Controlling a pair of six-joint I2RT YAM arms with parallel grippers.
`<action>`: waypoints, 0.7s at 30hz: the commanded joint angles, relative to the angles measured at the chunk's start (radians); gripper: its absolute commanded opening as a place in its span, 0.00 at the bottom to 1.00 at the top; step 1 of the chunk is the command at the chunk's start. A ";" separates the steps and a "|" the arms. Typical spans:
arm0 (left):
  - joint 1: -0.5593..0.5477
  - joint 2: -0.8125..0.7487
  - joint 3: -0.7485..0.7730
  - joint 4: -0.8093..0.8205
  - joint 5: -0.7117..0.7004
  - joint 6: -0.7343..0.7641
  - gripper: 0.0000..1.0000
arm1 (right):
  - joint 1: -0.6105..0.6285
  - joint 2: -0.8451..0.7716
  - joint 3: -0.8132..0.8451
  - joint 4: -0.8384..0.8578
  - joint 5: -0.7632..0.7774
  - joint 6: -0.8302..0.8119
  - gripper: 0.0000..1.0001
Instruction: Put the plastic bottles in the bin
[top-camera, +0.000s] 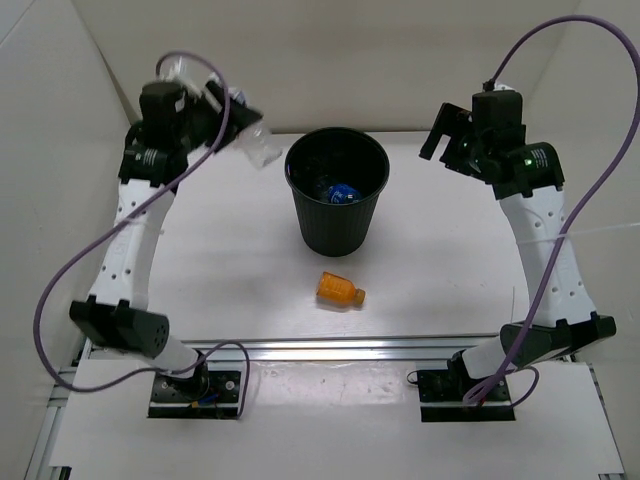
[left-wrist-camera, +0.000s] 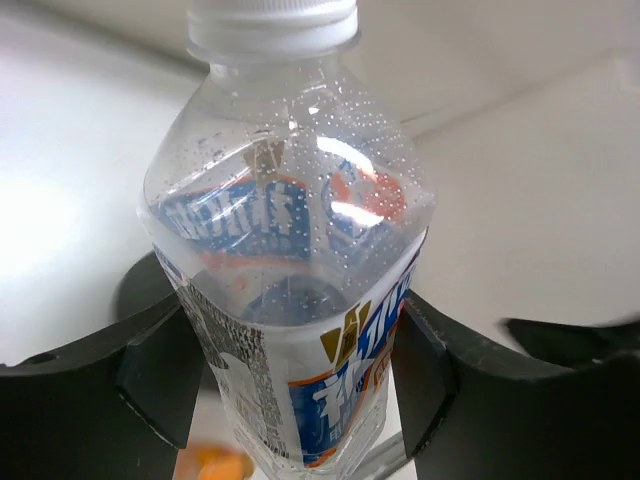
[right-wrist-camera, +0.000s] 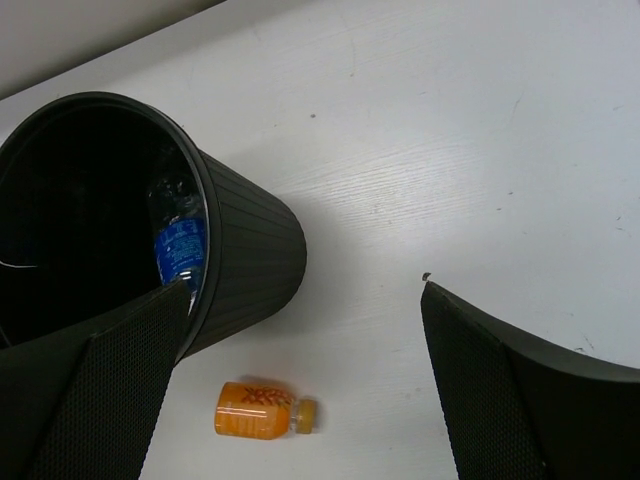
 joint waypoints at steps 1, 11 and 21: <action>-0.087 0.163 0.207 -0.003 0.095 0.023 0.50 | -0.005 0.016 0.037 0.020 -0.032 0.013 1.00; -0.296 0.437 0.406 -0.003 0.164 0.021 0.74 | -0.005 -0.005 0.015 0.020 0.005 0.012 1.00; -0.239 0.246 0.343 -0.012 0.028 0.070 1.00 | -0.005 -0.077 -0.083 0.031 0.039 0.002 1.00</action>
